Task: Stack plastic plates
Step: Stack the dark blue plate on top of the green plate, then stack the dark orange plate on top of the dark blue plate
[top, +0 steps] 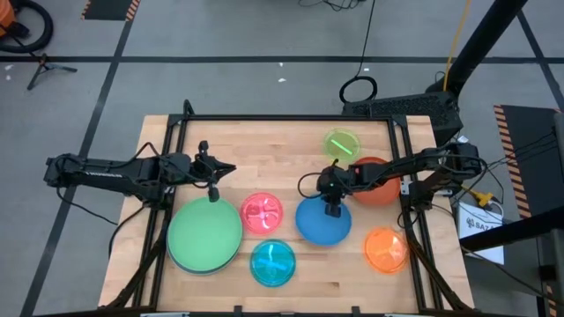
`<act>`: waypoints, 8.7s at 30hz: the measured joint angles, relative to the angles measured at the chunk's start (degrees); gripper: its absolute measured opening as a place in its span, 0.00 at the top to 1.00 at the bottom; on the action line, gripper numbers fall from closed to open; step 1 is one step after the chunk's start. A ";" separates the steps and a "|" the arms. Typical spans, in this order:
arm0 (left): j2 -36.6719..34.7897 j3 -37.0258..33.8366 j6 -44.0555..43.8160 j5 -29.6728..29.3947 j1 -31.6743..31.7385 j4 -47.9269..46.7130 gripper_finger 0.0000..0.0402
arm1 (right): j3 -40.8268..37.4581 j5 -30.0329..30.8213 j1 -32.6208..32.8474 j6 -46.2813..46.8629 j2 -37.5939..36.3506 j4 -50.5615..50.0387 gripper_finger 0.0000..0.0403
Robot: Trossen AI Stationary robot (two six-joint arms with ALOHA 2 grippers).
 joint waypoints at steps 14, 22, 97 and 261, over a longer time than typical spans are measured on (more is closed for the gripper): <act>0.00 0.00 -0.45 0.00 0.00 -0.27 0.92 | 0.07 0.35 -1.07 7.97 -5.52 0.36 0.99; 0.00 0.33 -0.59 0.00 -0.02 0.27 0.92 | 0.00 0.69 -2.25 18.48 -10.19 5.73 0.99; -2.64 6.03 -2.62 0.00 -7.04 -0.40 0.92 | 48.56 6.67 6.61 13.30 36.01 26.42 0.95; -2.64 5.99 -6.66 0.00 -7.19 -1.54 0.92 | 42.67 18.15 21.11 20.29 15.37 -34.86 1.00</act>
